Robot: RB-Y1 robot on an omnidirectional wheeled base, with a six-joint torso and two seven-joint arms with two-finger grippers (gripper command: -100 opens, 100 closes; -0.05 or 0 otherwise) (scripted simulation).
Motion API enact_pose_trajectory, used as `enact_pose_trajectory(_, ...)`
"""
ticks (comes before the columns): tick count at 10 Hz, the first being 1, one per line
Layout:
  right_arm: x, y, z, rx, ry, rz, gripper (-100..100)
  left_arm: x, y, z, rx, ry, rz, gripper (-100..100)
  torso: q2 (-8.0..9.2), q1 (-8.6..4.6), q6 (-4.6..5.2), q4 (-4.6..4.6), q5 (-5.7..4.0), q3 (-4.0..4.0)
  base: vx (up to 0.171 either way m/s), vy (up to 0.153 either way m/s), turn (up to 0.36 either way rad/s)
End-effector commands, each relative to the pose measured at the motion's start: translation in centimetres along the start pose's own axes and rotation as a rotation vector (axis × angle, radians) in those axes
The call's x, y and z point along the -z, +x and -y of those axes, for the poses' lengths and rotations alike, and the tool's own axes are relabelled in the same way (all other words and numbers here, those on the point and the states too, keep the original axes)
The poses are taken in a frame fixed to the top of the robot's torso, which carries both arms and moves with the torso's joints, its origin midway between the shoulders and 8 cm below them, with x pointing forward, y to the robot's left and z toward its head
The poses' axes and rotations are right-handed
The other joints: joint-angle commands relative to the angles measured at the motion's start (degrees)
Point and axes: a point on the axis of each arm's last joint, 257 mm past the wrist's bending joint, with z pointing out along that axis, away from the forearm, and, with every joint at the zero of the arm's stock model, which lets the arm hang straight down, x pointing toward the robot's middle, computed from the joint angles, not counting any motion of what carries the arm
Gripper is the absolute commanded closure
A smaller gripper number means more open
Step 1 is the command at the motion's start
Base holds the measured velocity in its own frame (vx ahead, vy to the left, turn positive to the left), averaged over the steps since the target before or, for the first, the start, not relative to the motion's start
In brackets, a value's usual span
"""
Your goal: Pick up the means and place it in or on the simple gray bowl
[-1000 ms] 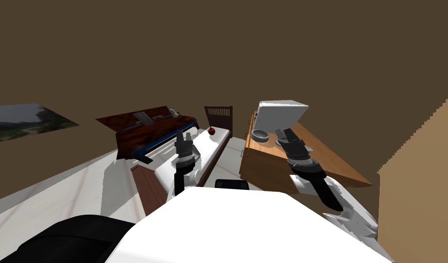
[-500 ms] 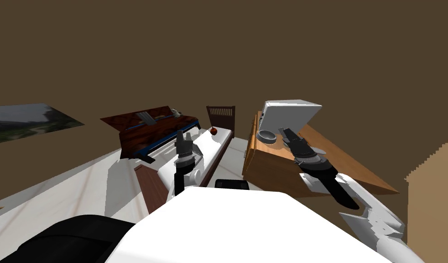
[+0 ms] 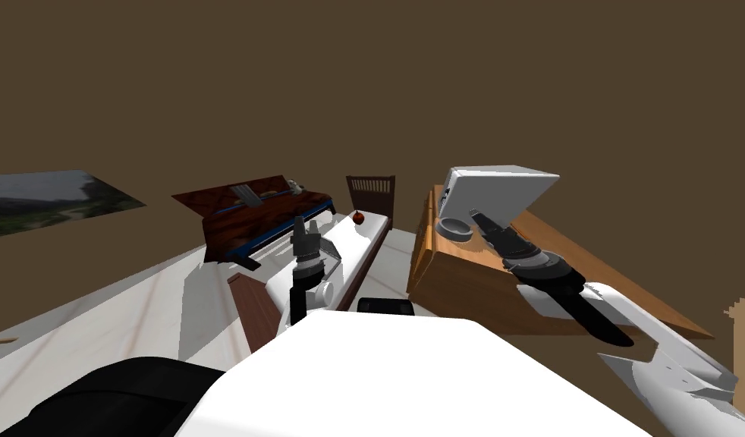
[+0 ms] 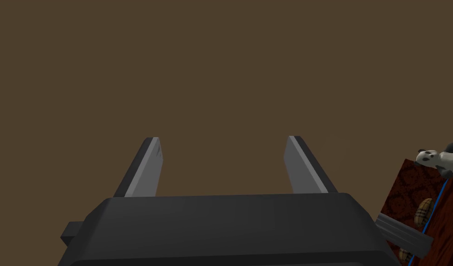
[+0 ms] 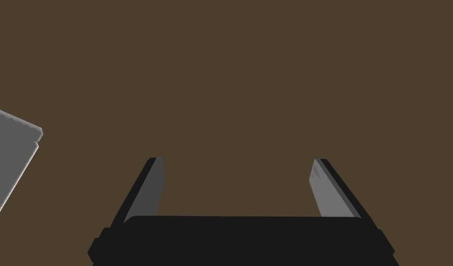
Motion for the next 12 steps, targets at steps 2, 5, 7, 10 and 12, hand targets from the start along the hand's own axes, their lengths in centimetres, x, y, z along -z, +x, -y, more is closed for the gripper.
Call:
enact_pose_trajectory(2, -0.1, -0.4, 0.7, 0.072, -0.009, -0.066, -100, 0.0, 0.0, 0.0, 0.000, 0.000, 0.000, 0, -0.03, 0.04, -0.01, 0.00, 0.01, -0.01, 0.031, 0.084, 0.032)
enact_pose_trajectory(5, 0.1, -1.0, 2.1, 0.175, -0.012, -0.154, -100, 0.0, 0.0, 0.0, 0.000, 0.000, 0.000, 0, -0.03, -0.06, 0.00, -0.01, -0.01, -0.02, 0.025, 0.067, 0.039)
enact_pose_trajectory(7, 0.1, -1.1, 2.8, 0.226, -0.018, -0.212, -100, 0.0, 0.0, 0.0, 0.000, 0.000, 0.000, 0, 0.02, -0.13, 0.01, 0.00, -0.03, 0.01, 0.019, 0.052, 0.037)
enact_pose_trajectory(10, -0.2, -1.1, 3.3, 0.286, -0.037, -0.297, -100, 0.0, 0.0, 0.0, 0.000, 0.000, 0.000, 0, 0.03, -0.16, -0.01, 0.01, -0.04, 0.02, 0.009, 0.037, 0.038)
enact_pose_trajectory(12, -0.1, -0.9, 4.1, 0.329, -0.042, -0.361, -100, 0.0, 0.0, 0.0, 0.000, 0.000, 0.000, 0, 0.06, -0.24, 0.00, 0.01, -0.06, 0.03, 0.004, 0.016, 0.042)
